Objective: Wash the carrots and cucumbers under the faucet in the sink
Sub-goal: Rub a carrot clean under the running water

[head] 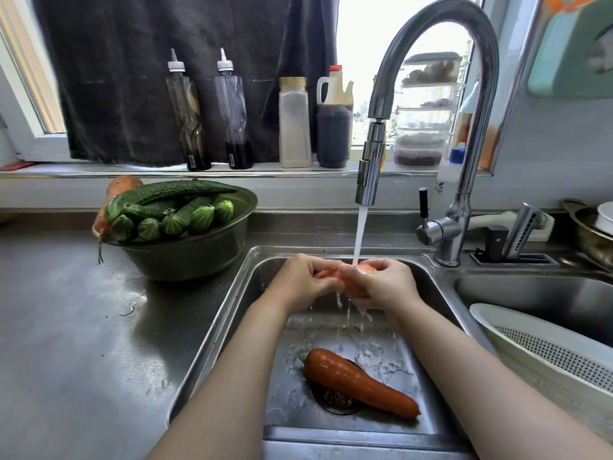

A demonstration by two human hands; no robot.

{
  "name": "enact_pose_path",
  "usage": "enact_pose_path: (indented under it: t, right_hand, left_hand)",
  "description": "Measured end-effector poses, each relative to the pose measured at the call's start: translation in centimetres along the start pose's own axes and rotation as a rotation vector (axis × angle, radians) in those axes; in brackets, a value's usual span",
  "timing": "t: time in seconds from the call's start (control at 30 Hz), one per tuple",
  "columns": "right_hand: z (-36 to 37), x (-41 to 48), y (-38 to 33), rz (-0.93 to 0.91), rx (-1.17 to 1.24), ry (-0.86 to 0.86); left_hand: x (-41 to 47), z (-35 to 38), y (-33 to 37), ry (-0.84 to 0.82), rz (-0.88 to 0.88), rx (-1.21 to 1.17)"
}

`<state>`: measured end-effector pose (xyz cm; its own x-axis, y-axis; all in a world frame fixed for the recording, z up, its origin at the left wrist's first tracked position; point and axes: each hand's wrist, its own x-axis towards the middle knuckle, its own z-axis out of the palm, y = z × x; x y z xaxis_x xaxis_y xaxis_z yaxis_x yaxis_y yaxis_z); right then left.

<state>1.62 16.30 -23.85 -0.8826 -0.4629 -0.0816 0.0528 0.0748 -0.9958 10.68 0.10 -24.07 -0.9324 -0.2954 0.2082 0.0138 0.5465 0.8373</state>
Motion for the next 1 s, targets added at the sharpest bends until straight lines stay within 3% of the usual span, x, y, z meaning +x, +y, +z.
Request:
enact_pose_path:
  t: [0.2,0.27,0.43,0.63,0.7,0.9,1.0]
  right_hand:
    - [-1.4,0.6,-0.2,0.040,0.119,-0.269]
    - [-1.1,0.6,0.1,0.001,0.075,-0.261]
    - [0.1,0.3,0.4,-0.099,-0.081,-0.040]
    - [-1.0,0.4,0.0,-0.058,-0.074,-0.264]
    - [-0.7,0.3,0.4,-0.086,-0.117,-0.225]
    - [0.1,0.5,0.8,-0.124,-0.234,0.101]
    - [0.1,0.8,0.6,-0.110,-0.235,0.088]
  left_hand:
    - [-0.5,-1.0,-0.4,0.023,-0.046,-0.021]
    - [-0.4,-0.9,-0.3,0.034,-0.040,-0.010]
    - [-0.1,0.0,0.2,0.025,0.003,0.024]
    - [0.1,-0.5,-0.5,0.059,-0.075,0.033]
    - [0.0,-0.5,-0.5,0.050,-0.077,0.032]
    - [0.0,0.8,0.9,0.030,-0.018,0.125]
    - [0.1,1.0,0.8,0.037,-0.034,0.102]
